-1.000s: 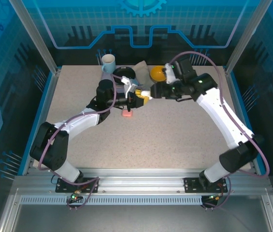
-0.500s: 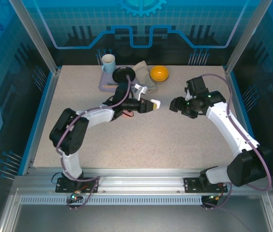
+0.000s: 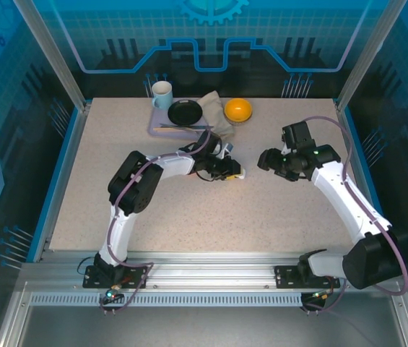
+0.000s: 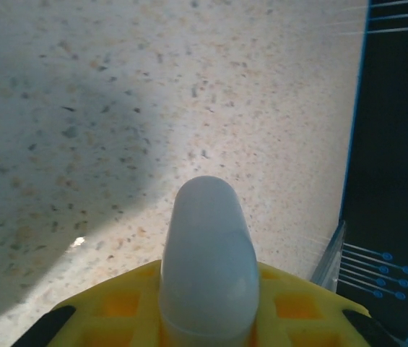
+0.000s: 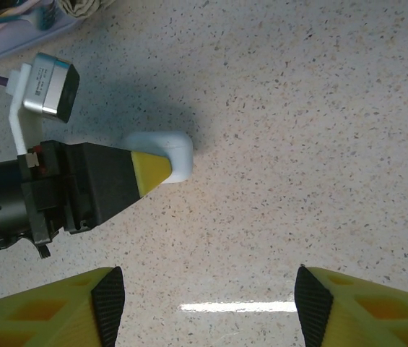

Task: Insert the wireless bluetooth earbuds into the charging case

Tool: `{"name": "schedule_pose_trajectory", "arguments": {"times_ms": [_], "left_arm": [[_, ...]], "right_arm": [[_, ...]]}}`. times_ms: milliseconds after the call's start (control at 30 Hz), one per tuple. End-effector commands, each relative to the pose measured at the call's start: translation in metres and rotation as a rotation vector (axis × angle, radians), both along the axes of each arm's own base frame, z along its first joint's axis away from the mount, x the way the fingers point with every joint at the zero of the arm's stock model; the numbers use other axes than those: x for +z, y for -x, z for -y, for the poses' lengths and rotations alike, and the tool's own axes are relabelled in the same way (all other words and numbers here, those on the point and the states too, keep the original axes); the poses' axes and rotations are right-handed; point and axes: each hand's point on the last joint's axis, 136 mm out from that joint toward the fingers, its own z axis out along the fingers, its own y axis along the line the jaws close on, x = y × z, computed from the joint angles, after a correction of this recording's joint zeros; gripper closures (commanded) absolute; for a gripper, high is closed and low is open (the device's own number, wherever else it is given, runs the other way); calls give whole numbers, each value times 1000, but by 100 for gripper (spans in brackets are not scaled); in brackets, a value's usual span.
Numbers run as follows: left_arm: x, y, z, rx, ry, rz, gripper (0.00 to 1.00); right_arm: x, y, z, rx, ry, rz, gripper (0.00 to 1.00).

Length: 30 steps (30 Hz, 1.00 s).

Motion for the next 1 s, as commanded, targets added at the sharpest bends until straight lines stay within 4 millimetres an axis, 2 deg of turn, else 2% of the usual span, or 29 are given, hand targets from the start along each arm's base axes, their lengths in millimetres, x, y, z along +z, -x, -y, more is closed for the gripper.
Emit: {"name": "schedule_pose_trajectory", "arguments": {"times_ms": [0,133,233,333,367,400,500,600,633,667,800,967], "left_arm": [[-14,5,-6,31,-93,-85,90],[-24,8,-13,34,-159,-103,81],[-30,10,-19,36,-210,-128,66],[-31,11,-26,39,-259,-133,38],[-31,12,-30,43,-281,-133,11],[-29,12,-34,49,-301,-133,1],[-20,11,-50,71,-371,-123,1],[0,8,-72,89,-469,-87,1],[11,7,-80,94,-497,-65,1],[22,7,-87,98,-521,-41,1],[74,6,-111,115,-563,89,1],[160,4,-145,163,-606,395,1]], "right_arm": [[5,-2,9,-37,-7,28,33],[8,-1,11,-40,-8,39,33],[12,0,13,-43,-16,47,32],[17,0,14,-47,-23,61,32],[19,0,14,-47,-24,66,32],[20,1,15,-49,-26,69,32],[23,2,17,-53,-25,75,29],[24,4,24,-71,-8,76,19],[24,6,29,-83,3,75,7],[25,7,34,-94,22,79,0],[32,8,53,-122,98,113,0],[39,-4,89,-176,291,191,0]]}}
